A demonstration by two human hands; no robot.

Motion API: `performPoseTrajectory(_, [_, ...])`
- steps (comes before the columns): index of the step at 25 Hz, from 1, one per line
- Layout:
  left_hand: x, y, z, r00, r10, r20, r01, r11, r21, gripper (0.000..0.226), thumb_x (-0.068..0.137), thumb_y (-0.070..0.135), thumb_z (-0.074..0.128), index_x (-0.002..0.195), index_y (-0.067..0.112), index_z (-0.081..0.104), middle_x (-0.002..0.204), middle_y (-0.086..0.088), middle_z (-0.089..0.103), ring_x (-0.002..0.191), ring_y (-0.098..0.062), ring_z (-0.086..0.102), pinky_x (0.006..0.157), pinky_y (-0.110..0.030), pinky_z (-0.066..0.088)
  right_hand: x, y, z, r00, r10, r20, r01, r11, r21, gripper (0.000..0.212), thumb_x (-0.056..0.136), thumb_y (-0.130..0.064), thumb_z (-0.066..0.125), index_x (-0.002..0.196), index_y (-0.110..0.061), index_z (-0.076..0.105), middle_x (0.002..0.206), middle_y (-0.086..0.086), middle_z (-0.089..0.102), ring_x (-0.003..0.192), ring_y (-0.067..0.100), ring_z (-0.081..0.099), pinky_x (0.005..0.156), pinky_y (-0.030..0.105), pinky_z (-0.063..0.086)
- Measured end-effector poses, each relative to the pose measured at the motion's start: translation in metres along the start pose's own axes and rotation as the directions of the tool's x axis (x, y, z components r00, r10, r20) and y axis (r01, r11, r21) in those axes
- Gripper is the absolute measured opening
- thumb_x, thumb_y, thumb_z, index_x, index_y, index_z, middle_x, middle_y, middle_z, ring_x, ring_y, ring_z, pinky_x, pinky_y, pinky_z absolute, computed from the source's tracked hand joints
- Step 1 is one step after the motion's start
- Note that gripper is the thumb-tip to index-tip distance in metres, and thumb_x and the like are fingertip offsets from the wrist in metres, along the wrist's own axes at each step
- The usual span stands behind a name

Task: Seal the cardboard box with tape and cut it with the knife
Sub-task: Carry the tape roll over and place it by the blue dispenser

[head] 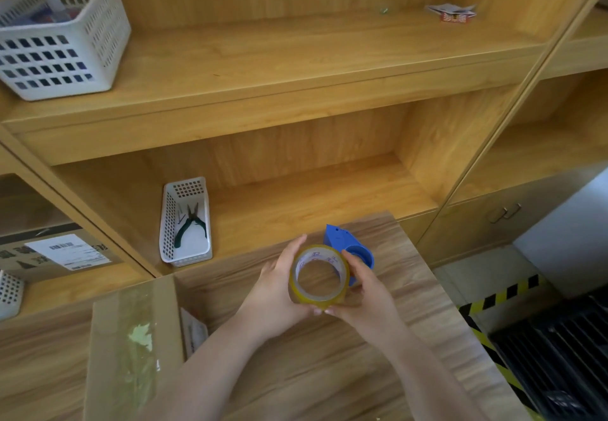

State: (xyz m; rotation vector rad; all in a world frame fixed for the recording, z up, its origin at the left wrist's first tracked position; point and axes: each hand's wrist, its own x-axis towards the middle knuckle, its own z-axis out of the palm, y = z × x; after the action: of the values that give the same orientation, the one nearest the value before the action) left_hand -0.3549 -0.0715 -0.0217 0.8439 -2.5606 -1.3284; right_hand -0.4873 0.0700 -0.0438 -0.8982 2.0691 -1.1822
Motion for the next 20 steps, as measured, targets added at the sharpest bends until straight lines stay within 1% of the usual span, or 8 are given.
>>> performPoseTrajectory(2, [0.010,0.004,0.005,1.000,-0.011,0.003,0.011,1.000,-0.017,0.120,0.061,0.028,0.088,0.150,0.048,0.010,0.121,0.052,0.028,0.141,-0.010,0.023,0.113,-0.031,0.026,0.008,0.006,-0.006,1.000,0.013,-0.013,-0.013,1.000,0.019,0.098,0.061,-0.022,0.089,0.143,-0.038,0.036,0.128,-0.019,0.054,0.113,-0.007,0.052,0.090,0.013,0.046])
performPoseTrajectory(4, [0.021,0.007,0.011,1.000,-0.029,-0.013,0.028,0.998,-0.052,0.122,0.060,0.030,0.090,0.149,0.048,0.009,0.135,0.035,0.035,0.142,-0.005,0.025,0.114,-0.037,0.032,0.016,0.011,-0.011,0.999,0.025,-0.028,-0.024,0.999,0.035,0.096,0.061,-0.021,0.089,0.141,-0.038,0.038,0.130,-0.016,0.054,0.115,0.001,0.054,0.095,0.023,0.049])
performPoseTrajectory(6, [0.032,0.010,0.016,0.999,-0.046,-0.026,0.045,0.997,-0.065,0.124,0.058,0.029,0.091,0.149,0.046,0.009,0.141,0.019,0.037,0.140,-0.002,0.029,0.113,-0.035,0.035,0.023,0.017,-0.017,0.999,0.017,-0.046,-0.015,0.999,0.043,0.092,0.062,-0.017,0.089,0.133,-0.046,0.039,0.127,-0.018,0.054,0.114,0.003,0.056,0.091,0.018,0.048])
performPoseTrajectory(8, [0.043,0.013,0.023,0.998,-0.061,-0.023,0.060,0.996,-0.066,0.123,0.057,0.028,0.092,0.149,0.043,0.011,0.136,0.016,0.040,0.137,-0.002,0.032,0.112,-0.031,0.034,0.030,0.023,-0.023,0.998,0.004,-0.060,-0.002,0.999,0.032,0.088,0.062,-0.012,0.088,0.118,-0.058,0.038,0.121,-0.025,0.056,0.111,-0.001,0.057,0.087,0.014,0.048])
performPoseTrajectory(10, [0.054,0.014,0.031,0.996,-0.083,-0.030,0.080,0.994,-0.076,0.120,0.055,0.028,0.092,0.149,0.039,0.017,0.136,0.012,0.041,0.134,-0.004,0.036,0.111,-0.031,0.037,0.037,0.030,-0.027,0.995,-0.004,-0.097,0.007,0.999,0.039,0.089,0.061,-0.010,0.088,0.113,-0.062,0.039,0.118,-0.029,0.056,0.111,-0.001,0.058,0.090,0.018,0.049])
performPoseTrajectory(13, [0.071,0.012,0.045,0.991,-0.116,-0.062,0.110,0.988,-0.105,0.112,0.052,0.026,0.093,0.142,0.037,0.029,0.139,0.008,0.043,0.128,-0.005,0.043,0.110,-0.033,0.040,0.046,0.042,-0.033,0.989,0.035,-0.143,-0.021,0.995,0.102,0.089,0.059,-0.014,0.090,0.126,-0.049,0.042,0.118,-0.033,0.053,0.115,0.005,0.057,0.097,0.031,0.050])
performPoseTrajectory(17, [0.092,0.011,0.065,0.985,-0.143,-0.093,0.128,0.980,-0.150,0.102,0.052,0.022,0.093,0.139,0.031,0.040,0.136,0.013,0.050,0.127,-0.006,0.047,0.109,-0.036,0.041,0.058,0.056,-0.043,0.979,0.080,-0.187,-0.049,0.986,0.162,0.089,0.060,-0.013,0.090,0.135,-0.026,0.046,0.114,-0.029,0.057,0.107,-0.004,0.059,0.092,0.025,0.053])
performPoseTrajectory(20, [0.106,0.013,0.079,0.984,-0.153,-0.087,0.138,0.978,-0.155,0.098,0.054,0.022,0.091,0.138,0.033,0.043,0.139,0.012,0.051,0.130,-0.008,0.046,0.110,-0.038,0.040,0.065,0.065,-0.050,0.974,0.082,-0.213,-0.042,0.982,0.185,0.091,0.060,-0.011,0.090,0.138,-0.022,0.044,0.119,-0.025,0.056,0.111,0.002,0.059,0.092,0.024,0.052])
